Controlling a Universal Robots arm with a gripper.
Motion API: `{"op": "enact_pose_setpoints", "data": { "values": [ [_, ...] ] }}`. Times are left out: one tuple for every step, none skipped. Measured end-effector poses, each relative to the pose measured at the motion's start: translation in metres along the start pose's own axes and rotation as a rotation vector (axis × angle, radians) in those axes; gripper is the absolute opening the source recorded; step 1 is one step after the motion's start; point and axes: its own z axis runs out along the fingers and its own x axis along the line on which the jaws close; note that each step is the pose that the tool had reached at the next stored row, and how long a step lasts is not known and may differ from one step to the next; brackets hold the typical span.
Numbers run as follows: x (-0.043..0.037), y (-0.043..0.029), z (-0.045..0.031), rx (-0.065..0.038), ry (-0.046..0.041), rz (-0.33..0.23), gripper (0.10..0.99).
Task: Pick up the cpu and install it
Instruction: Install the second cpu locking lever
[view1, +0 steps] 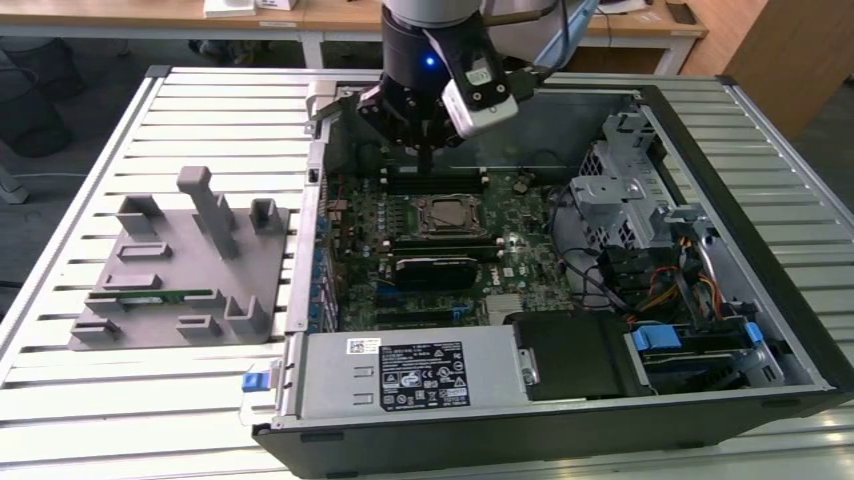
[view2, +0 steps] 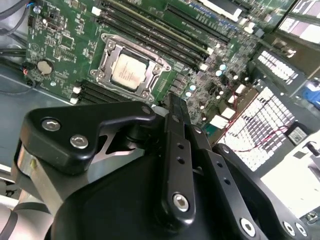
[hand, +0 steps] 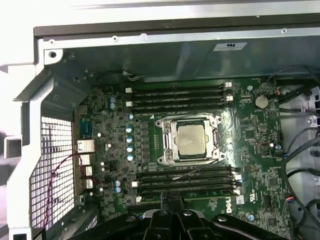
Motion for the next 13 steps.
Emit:
{"op": "enact_pose_setpoints", "data": {
  "values": [
    [-0.0007, -0.0001, 0.0011, 0.000, 0.0002, 0.000, 0.106],
    [-0.0015, -0.0002, 0.0024, 0.000, 0.0003, 0.000, 0.106],
    [-0.0025, -0.0002, 0.0038, 0.000, 0.0002, 0.000, 0.106],
    [-0.0036, -0.0002, 0.0051, 0.000, 0.0003, 0.000, 0.106],
    [-0.0050, -0.0002, 0.0064, 0.000, 0.0004, 0.000, 0.106],
    [-0.0066, -0.0002, 0.0075, 0.000, 0.0006, 0.000, 0.106],
    [-0.0082, -0.0002, 0.0085, 0.000, 0.0006, 0.000, 0.106],
    [-0.0098, -0.0001, 0.0093, 0.000, 0.0006, 0.000, 0.106],
    [-0.0111, -0.0001, 0.0098, 0.000, 0.0006, 0.000, 0.106],
    [-0.0122, 0.0000, 0.0101, 0.000, 0.0006, 0.000, 0.106],
    [-0.0133, 0.0000, 0.0104, 0.000, 0.0006, 0.000, 0.106],
    [-0.0142, 0.0001, 0.0107, 0.000, 0.0006, 0.000, 0.106],
    [-0.0151, 0.0001, 0.0109, 0.000, 0.0007, 0.000, 0.106]
  ]
}}
